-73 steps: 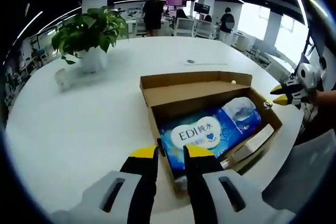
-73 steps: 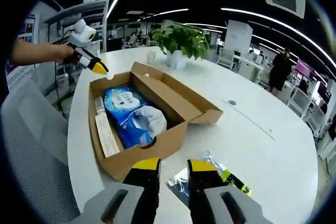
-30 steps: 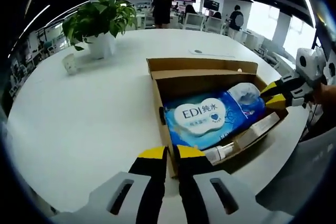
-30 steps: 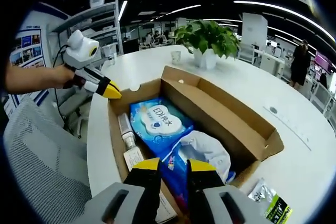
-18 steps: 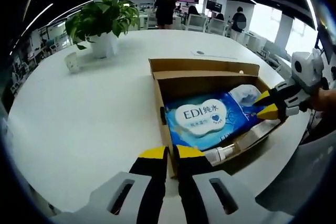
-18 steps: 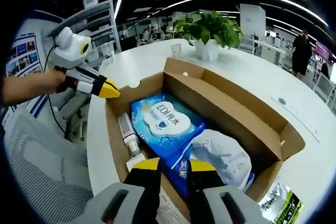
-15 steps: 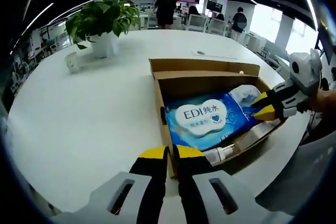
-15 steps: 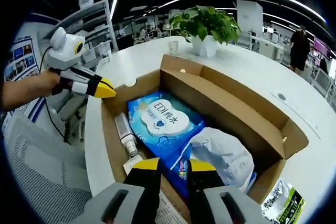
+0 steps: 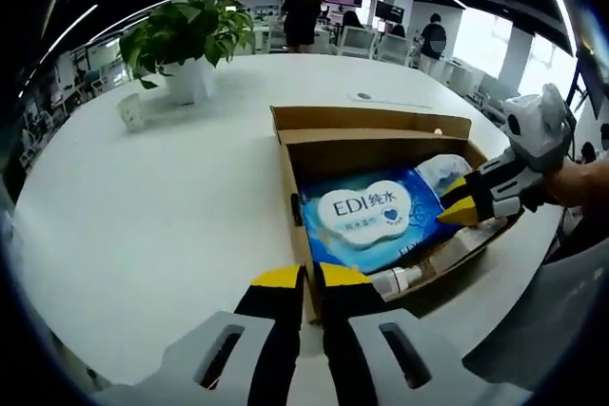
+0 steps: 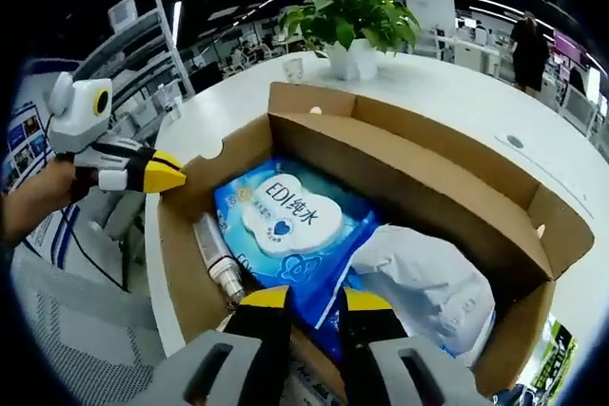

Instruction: Operate the shoe box by opening the lid, removing the specified soft item, and placing it in the target area until the item is outside and the box remains undamaged.

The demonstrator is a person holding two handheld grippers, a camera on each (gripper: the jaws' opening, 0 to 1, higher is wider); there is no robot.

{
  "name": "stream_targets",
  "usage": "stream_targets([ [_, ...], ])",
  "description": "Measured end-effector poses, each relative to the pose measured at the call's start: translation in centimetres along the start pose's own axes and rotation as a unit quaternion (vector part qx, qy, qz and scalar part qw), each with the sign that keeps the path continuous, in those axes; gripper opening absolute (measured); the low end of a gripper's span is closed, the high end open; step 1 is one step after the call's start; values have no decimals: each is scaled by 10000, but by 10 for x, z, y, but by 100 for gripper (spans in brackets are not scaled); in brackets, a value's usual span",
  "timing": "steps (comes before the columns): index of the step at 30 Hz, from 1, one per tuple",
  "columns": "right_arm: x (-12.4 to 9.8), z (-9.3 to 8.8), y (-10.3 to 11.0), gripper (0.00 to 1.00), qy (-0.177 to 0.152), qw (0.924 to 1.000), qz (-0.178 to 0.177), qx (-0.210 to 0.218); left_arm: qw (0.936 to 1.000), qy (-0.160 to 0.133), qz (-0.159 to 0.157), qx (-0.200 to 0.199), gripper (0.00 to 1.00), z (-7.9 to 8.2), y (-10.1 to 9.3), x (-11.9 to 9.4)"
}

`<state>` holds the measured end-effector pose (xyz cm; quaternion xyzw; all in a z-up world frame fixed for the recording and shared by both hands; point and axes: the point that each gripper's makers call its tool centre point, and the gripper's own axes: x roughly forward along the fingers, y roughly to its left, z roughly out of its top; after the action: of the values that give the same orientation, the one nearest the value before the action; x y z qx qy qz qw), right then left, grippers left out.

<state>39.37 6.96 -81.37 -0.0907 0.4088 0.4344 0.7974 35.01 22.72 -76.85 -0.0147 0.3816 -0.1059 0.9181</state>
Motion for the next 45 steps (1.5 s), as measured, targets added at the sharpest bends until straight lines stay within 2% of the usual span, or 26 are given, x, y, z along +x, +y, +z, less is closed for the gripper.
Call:
stream_targets([
  [5,5,0,0,17,34,9998,-1,186,10000,-9,-7,-26,3,0,0,0],
  [14,12,3,-3,15,-10,9968,-7,796,10000,-35,-1,-90,3,1,2,2],
  [20,11,6,-5,7,-43,9936,-34,1125,9999,-33,20,-99,3,2,3,3],
  [22,10,8,-7,3,-64,9937,-46,1121,9999,-37,28,-114,3,2,3,3],
  [24,7,10,-4,0,-95,9937,-16,1117,9999,-45,36,-125,3,2,3,3],
  [26,6,14,1,0,-150,9915,107,1287,9999,-45,45,-118,3,2,3,3],
  [30,7,13,0,0,-134,9932,15,1153,9999,-61,58,-126,3,2,3,3],
  [38,3,16,4,0,-168,9957,71,912,9998,-107,61,-176,3,1,3,3],
  [45,-4,23,8,0,-329,9956,156,866,9998,-118,75,-163,3,1,3,3],
])
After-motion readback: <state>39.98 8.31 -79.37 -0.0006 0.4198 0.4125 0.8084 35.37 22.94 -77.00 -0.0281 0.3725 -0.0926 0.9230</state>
